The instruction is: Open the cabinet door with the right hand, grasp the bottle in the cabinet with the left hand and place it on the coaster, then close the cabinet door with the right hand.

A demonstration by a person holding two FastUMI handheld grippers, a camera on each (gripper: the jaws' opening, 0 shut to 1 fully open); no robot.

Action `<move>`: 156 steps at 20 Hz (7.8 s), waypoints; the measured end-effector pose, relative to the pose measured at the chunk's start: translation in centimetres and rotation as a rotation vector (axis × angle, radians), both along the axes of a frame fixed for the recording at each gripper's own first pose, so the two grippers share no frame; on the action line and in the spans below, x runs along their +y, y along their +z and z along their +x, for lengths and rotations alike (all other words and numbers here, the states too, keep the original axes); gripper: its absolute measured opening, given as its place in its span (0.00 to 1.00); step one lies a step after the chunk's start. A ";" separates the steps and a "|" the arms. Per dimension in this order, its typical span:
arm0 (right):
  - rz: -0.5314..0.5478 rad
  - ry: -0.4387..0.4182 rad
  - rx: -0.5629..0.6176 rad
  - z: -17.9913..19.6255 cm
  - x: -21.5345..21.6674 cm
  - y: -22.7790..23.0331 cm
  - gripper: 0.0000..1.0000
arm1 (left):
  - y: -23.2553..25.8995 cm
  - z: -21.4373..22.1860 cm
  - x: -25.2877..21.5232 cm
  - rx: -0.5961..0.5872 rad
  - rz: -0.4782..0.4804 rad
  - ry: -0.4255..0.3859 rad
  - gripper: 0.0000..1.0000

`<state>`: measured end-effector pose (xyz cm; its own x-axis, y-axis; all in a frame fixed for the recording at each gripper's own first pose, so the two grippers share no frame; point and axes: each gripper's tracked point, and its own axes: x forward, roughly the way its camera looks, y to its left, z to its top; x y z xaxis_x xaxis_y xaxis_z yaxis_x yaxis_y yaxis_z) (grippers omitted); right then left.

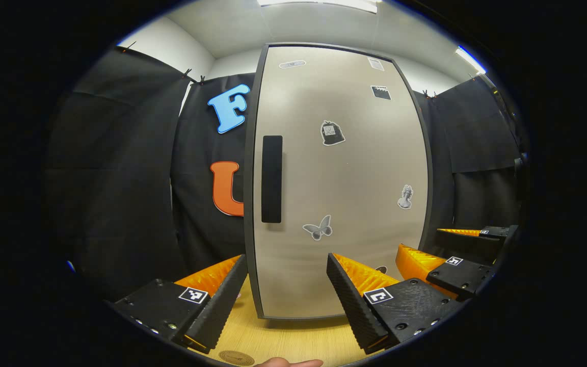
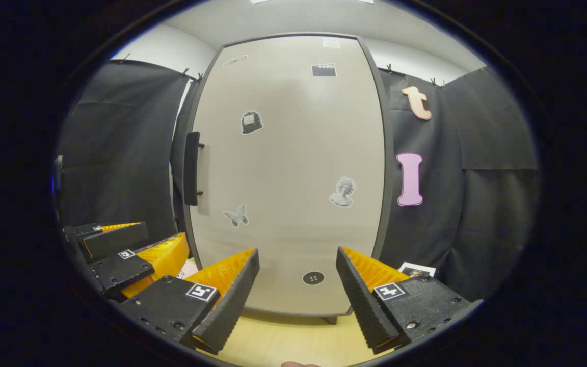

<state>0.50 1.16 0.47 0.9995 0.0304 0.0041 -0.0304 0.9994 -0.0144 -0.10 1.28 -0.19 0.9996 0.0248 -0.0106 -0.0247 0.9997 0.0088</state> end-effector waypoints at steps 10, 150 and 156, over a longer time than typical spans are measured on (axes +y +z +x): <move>-0.001 0.003 -0.017 0.8 0.3 1.0 0.98 | -0.5 0.0 0.5 0.009 -0.010 0.002 0.95; 0.007 -0.448 0.778 -27.7 -21.8 -24.7 1.00 | -29.2 -6.7 14.8 0.036 -0.070 0.214 0.70; 0.028 -0.434 0.804 -27.5 -20.0 -25.7 1.00 | -32.7 -5.8 13.5 0.074 -0.029 0.194 0.70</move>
<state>-26.99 -18.83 -25.21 0.6254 -0.3382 -0.7032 0.3577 0.9252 -0.1269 -5.93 14.79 -32.91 0.9727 0.2150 -0.0877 -0.2168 0.9762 -0.0113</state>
